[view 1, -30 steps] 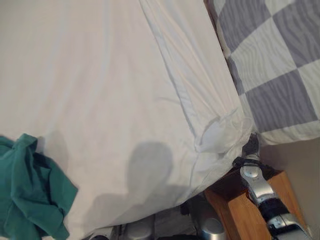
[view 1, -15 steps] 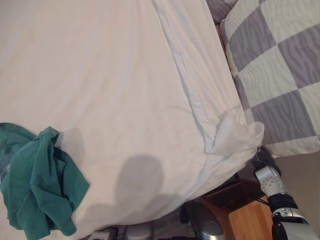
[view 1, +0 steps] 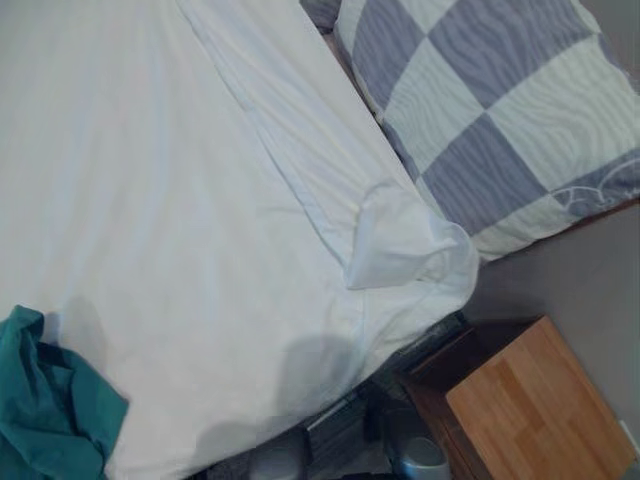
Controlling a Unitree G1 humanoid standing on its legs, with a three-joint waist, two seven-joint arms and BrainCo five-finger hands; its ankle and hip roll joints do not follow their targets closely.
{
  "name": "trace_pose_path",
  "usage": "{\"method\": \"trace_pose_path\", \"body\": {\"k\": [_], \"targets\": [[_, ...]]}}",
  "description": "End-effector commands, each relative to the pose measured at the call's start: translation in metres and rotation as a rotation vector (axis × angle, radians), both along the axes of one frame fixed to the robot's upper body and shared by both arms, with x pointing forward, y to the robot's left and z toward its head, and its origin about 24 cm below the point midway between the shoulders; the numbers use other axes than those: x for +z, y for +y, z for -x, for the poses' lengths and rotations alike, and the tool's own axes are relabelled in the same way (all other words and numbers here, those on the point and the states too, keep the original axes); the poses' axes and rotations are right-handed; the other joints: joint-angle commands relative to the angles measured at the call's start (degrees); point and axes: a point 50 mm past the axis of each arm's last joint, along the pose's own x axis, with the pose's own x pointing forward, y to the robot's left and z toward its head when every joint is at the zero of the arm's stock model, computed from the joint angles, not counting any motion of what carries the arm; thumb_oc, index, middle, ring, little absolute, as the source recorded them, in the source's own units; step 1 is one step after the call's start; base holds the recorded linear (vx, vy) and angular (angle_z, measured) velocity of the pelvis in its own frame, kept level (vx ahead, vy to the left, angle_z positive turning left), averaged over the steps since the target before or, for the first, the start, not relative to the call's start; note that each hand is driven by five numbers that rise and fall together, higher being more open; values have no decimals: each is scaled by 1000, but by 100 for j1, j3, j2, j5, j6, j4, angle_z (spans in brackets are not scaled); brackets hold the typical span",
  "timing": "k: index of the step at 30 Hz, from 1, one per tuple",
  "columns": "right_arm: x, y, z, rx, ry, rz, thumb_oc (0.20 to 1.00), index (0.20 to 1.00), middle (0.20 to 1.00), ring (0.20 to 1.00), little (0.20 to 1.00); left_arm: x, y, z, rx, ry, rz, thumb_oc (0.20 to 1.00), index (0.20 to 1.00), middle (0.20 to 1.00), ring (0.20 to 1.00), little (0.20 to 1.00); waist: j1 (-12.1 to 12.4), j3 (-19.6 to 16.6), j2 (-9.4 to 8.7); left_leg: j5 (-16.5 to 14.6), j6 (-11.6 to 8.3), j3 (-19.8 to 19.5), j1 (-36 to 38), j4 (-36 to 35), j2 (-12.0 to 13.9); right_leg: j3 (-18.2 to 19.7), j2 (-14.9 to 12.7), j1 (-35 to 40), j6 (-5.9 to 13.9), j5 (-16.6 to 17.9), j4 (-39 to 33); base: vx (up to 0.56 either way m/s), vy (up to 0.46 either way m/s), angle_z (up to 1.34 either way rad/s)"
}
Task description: Tidy up the quilt and then pick up the clothes from the bed and put them into the laundry hamper.
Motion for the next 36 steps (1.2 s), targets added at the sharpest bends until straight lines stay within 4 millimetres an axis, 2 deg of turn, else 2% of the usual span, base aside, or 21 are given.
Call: {"method": "trace_pose_path", "body": {"k": [1, 3, 4, 5, 6, 7, 8, 9, 11, 13, 17, 20, 23, 25, 26, 32, 36], "targets": [[84, -52, -83, 137, -201, 479, 1000, 1000, 1000, 1000, 1000, 15, 16, -28, -22, -55, -87, 1000, 1000, 1000, 1000, 1000, -62, 158, 291, -305, -131, -576, -323, 118, 36, 83, -407, 74, 550, -302, 420, -34, 94, -37], [145, -49, -130, 227, -372, 688, 1000, 1000, 1000, 1000, 1000, 15, 14, -27, -16, -54, -87, 1000, 1000, 1000, 1000, 1000, -64, 177, 324, -292, -122, -591, -353, 80, 7, 82, -412, 20, 533, -308, 421, -44, 52, -45], [192, -39, -155, 285, -519, 831, 347, 347, 347, 347, 347, 14, 11, -28, -14, -56, -84, 1000, 1000, 1000, 1000, 1000, -69, 183, 348, -288, -115, -602, -392, 59, -11, 73, -409, -22, 515, -327, 416, -68, 77, -29], [252, -19, -176, 369, -724, 1008, 200, 200, 200, 200, 200, 13, 5, -31, -15, -65, -77, 1000, 1000, 1000, 1000, 1000, -62, 190, 368, -284, -113, -609, -440, 24, -37, 69, -402, -66, 493, -355, 398, -52, 67, -10], [264, -15, -179, 389, -763, 1041, 200, 200, 200, 200, 200, 13, 3, -33, -16, -67, -75, 1000, 1000, 1000, 1000, 1000, -62, 191, 375, -288, -112, -611, -453, 19, -44, 68, -401, -78, 489, -363, 393, -54, 74, -1], [308, 4, -189, 470, -935, 1145, 200, 200, 200, 200, 200, 12, -3, -39, -19, -79, -64, 1000, 1000, 1000, 1000, 1000, -45, 198, 392, -283, -121, -601, -496, -1, -59, 57, -401, -115, 478, -375, 368, -34, 51, 9], [327, 14, -190, 495, -982, 1178, 200, 200, 200, 200, 200, 12, -5, -41, -20, -82, -61, 1000, 1000, 1000, 1000, 1000, -41, 195, 393, -281, -127, -597, -511, -4, -61, 49, -403, -123, 476, -380, 355, -46, 77, 43], [371, 43, -188, 601, -1177, 1272, 200, 200, 200, 200, 200, 11, -13, -48, -29, -87, -47, 1000, 1000, 1000, 1000, 1000, -28, 186, 396, -283, -150, -589, -552, -8, -69, 9, -413, -138, 471, -389, 313, -32, 54, 54], [392, 62, -184, 668, -1286, 1343, 200, 200, 200, 200, 200, 10, -18, -51, -34, -88, -37, 1000, 1000, 1000, 1000, 1000, -15, 183, 390, -284, -160, -586, -580, -8, -76, -22, -420, -151, 467, -397, 299, -34, 46, 30], [422, 97, -180, 795, -1450, 1423, 200, 200, 200, 200, 200, 6, -28, -51, -52, -79, -17, 1000, 1000, 1000, 1000, 1000, 80, 165, 347, -290, -173, -601, -583, -8, -90, -105, -425, -144, 455, -419, 302, -24, 30, -12], [440, 118, -180, 876, -1516, 1507, 200, 200, 200, 200, 200, 3, -30, -47, -68, -66, 6, 1000, 1000, 1000, 1000, 1000, 214, 117, 277, -307, -184, -636, -541, 2, -76, -212, -436, -82, 446, -431, 291, 6, -20, 7], [458, 140, -184, 991, -1533, 1567, 200, 200, 200, 200, 200, 4, -25, -46, -81, -47, -16, 1000, 1000, 1000, 1000, 1000, 449, 13, 90, -349, -216, -712, -495, 72, -20, -374, -438, 32, 449, -446, 298, 57, -127, 9], [467, 157, -200, 1078, -1473, 1557, 200, 200, 200, 200, 200, 6, -20, -48, -97, -28, -42, 1000, 1000, 1000, 1000, 1000, 617, -65, -20, -365, -236, -801, -432, 147, 20, -473, -458, 156, 444, -474, 331, 129, -81, 10], [470, 161, -208, 1093, -1442, 1558, 200, 200, 200, 200, 200, 7, -19, -49, -107, -18, -48, 1000, 1000, 1000, 1000, 1000, 684, -78, -36, -361, -236, -829, -430, 177, 19, -499, -469, 187, 436, -476, 333, 140, -41, 24], [476, 168, -228, 1101, -1349, 1602, 200, 200, 200, 200, 200, 8, -17, -51, -114, 4, -53, 1000, 1000, 1000, 1000, 1000, 825, -78, -51, -345, -250, -885, -458, 217, 26, -594, -498, 224, 425, -488, 351, 189, -70, 20], [490, 173, -262, 1012, -1165, 1689, 200, 200, 200, 200, 200, 13, -10, -54, -1, 35, -28, 1000, 1000, 1000, 1000, 1000, 1092, 163, -78, -301, -289, -995, -844, 281, 49, -670, -506, 56, 414, -443, 274, 71, -89, 25], [496, 158, -277, 914, -1068, 1663, 200, 200, 200, 200, 200, 14, -6, -52, -16, 38, -16, 1000, 1000, 1000, 1000, 1000, 1258, 358, -12, -233, -309, -1077, -1128, 261, 51, -744, -476, -131, 382, -444, 261, -23, -86, 39]]}}
